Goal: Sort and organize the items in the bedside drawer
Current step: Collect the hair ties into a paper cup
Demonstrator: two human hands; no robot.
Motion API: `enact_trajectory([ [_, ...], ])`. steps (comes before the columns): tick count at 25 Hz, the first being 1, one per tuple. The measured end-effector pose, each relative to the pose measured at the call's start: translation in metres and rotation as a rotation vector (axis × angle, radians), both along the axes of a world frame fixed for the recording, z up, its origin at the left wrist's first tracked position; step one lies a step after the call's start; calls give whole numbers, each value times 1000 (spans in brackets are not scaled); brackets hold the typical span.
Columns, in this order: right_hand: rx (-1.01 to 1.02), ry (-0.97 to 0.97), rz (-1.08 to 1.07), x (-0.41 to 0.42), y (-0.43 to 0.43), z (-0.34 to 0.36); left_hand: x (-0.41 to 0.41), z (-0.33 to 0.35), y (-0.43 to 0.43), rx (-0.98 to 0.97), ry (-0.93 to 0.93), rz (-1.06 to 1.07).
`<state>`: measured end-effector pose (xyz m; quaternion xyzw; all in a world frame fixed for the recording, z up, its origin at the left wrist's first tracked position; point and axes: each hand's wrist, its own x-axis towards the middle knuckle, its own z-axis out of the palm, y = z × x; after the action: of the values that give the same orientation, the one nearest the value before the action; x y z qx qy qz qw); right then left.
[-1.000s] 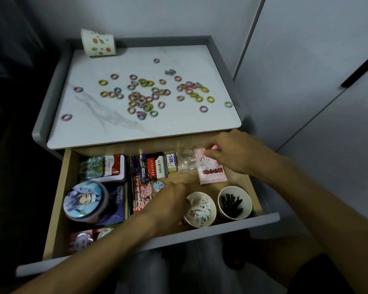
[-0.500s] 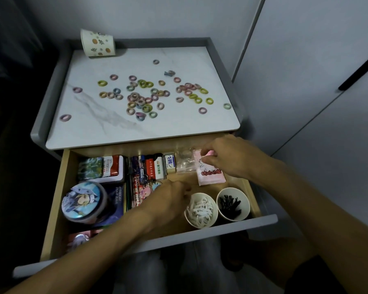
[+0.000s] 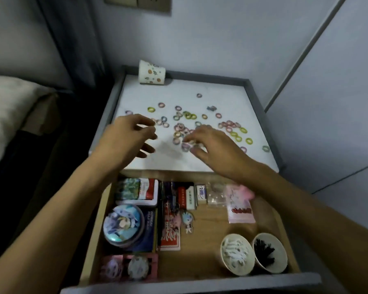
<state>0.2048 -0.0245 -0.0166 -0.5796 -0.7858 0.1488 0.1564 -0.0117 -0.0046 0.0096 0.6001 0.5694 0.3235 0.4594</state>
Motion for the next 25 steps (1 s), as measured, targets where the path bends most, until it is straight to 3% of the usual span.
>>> enact_trajectory([
  [4, 77, -124, 17, -53, 136, 17, -44, 7, 23, -20, -138, 168],
  [8, 22, -293, -28, -91, 246, 5, -72, 8, 45, -54, -264, 279],
  [16, 151, -441, -138, -104, 302, -15, -73, 6, 52, -76, -332, 326],
  [20, 47, -225, -158, -101, 277, 5, -62, 12, 44, -30, -306, 334],
  [25, -41, 601, -176, -84, 131, 53, -25, 17, 24, -95, -462, 254],
])
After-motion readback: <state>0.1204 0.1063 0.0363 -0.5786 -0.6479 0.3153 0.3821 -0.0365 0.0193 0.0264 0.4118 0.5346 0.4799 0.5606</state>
